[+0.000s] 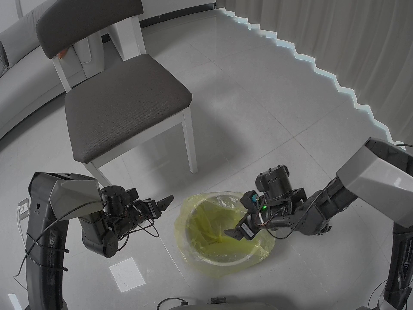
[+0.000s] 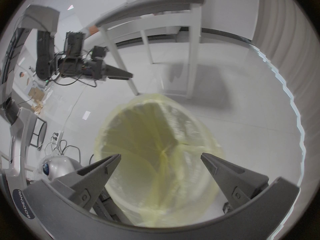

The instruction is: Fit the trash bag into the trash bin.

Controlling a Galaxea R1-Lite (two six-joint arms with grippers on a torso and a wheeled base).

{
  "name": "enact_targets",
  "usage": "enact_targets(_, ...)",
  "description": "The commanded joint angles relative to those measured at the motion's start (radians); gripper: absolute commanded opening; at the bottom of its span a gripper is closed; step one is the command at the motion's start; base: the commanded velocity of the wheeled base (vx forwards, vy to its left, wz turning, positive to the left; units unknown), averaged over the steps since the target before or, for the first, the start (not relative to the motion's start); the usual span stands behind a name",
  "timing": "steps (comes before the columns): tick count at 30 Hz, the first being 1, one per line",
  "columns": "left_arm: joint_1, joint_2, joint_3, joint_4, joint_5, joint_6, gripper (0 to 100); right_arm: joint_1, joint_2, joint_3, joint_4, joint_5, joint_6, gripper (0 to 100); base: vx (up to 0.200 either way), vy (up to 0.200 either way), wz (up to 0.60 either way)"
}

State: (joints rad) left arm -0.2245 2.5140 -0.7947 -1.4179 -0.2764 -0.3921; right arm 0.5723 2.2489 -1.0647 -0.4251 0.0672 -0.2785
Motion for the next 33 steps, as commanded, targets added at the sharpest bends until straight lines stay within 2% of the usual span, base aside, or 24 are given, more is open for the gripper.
enact_targets(1,0.016,0.002,0.045,-0.027,0.002,0.002,100,0.06,0.058,-0.009,-0.006,0.008,0.009,100,0.0,0.0,0.0)
enact_targets(6,0.027,0.014,0.058,-0.053,0.003,0.002,100,0.073,0.13,-0.034,-0.006,0.006,0.027,100,0.0,0.0,0.0)
enact_targets(18,0.047,0.022,0.084,-0.095,0.005,0.01,100,0.014,0.235,-0.17,0.006,-0.003,0.042,100,0.0,0.0,0.0)
enact_targets(25,0.045,0.029,0.084,-0.098,0.005,0.012,100,-0.022,0.201,-0.172,0.009,-0.004,0.042,100,0.0,0.0,0.0)
enact_targets(33,0.037,0.031,0.094,-0.107,0.008,0.012,100,-0.025,0.047,-0.106,0.037,0.002,0.051,100,0.0,0.0,0.0)
